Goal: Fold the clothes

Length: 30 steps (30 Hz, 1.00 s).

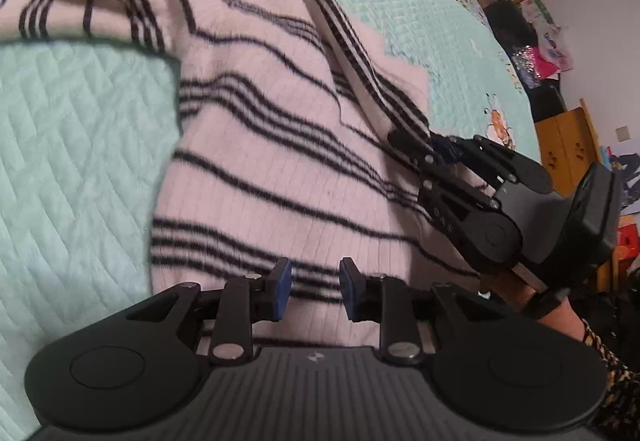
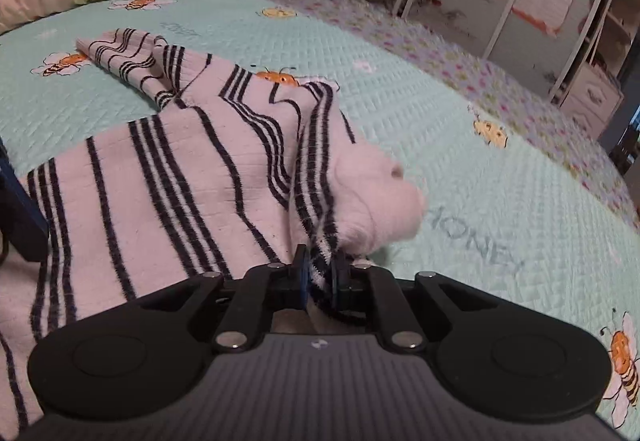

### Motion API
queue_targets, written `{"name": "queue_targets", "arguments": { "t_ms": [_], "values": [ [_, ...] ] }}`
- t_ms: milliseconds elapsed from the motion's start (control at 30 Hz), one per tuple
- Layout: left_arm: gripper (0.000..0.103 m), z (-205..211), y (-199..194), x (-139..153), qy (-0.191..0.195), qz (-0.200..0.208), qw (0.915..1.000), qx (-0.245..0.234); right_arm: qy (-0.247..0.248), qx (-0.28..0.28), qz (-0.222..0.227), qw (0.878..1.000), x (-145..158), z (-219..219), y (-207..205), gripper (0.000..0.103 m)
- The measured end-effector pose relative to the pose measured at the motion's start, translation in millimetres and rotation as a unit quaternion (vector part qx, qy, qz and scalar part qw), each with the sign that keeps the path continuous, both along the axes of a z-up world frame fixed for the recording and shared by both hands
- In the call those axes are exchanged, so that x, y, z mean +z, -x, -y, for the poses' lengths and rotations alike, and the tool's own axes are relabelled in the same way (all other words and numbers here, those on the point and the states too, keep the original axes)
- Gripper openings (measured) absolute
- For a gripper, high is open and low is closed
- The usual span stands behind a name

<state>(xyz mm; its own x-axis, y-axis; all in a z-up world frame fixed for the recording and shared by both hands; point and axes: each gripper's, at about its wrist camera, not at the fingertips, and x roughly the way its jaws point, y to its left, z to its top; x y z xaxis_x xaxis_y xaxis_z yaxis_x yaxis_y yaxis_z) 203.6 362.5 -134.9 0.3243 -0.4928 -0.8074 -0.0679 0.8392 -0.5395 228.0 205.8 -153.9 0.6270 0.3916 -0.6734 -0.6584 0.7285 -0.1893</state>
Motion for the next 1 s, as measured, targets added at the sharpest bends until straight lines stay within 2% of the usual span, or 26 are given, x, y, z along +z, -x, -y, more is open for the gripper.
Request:
{"name": "queue_targets", "arguments": {
  "t_ms": [33,100,167,267,333,400,467,500,533,600,700,767,867,1000],
  "values": [
    [0.028,-2,-5,3,-0.003,0.003,1.0000,0.001,-0.014,0.003,-0.017,1.000,1,1,-4,0.036],
    [0.028,-2,-19,14,-0.014,0.021,0.9997,-0.002,-0.054,0.005,-0.062,0.997,6,6,-16,0.047],
    [0.028,-2,-37,30,-0.038,0.054,0.9978,-0.010,-0.135,-0.021,-0.111,0.984,18,28,-32,0.047],
    [0.030,8,-76,52,-0.094,0.114,0.9881,-0.043,-0.221,-0.109,-0.128,0.961,34,79,-63,0.047],
    [0.034,22,-107,59,-0.137,0.153,0.9753,-0.081,-0.217,-0.132,-0.135,0.958,31,104,-83,0.047],
    [0.034,38,-144,54,-0.169,0.174,0.9632,-0.116,-0.205,-0.137,-0.145,0.958,23,124,-102,0.047],
    [0.034,52,-181,45,-0.188,0.181,0.9551,-0.139,-0.188,-0.124,-0.185,0.957,4,132,-118,0.047],
    [0.034,59,-199,39,-0.197,0.179,0.9526,-0.147,-0.182,-0.120,-0.210,0.953,-5,134,-125,0.048],
    [0.034,63,-214,32,-0.201,0.180,0.9495,-0.160,-0.193,-0.111,-0.248,0.943,-16,136,-130,0.048],
    [0.035,72,-240,18,-0.212,0.182,0.9416,-0.188,-0.217,-0.099,-0.287,0.928,-27,135,-128,0.048],
    [0.035,85,-261,-1,-0.245,0.168,0.9302,-0.216,-0.212,-0.055,-0.283,0.934,-23,118,-105,0.049],
    [0.035,87,-261,-7,-0.242,0.164,0.9268,-0.235,-0.194,-0.035,-0.269,0.943,-24,103,-80,0.049],
    [0.038,88,-256,-13,-0.238,0.161,0.9207,-0.264,-0.137,-0.020,-0.188,0.972,-24,80,-40,0.049],
    [0.040,92,-255,-15,-0.239,0.156,0.9076,-0.308,-0.129,-0.020,-0.169,0.977,-22,72,-23,0.049]
  ]
}}
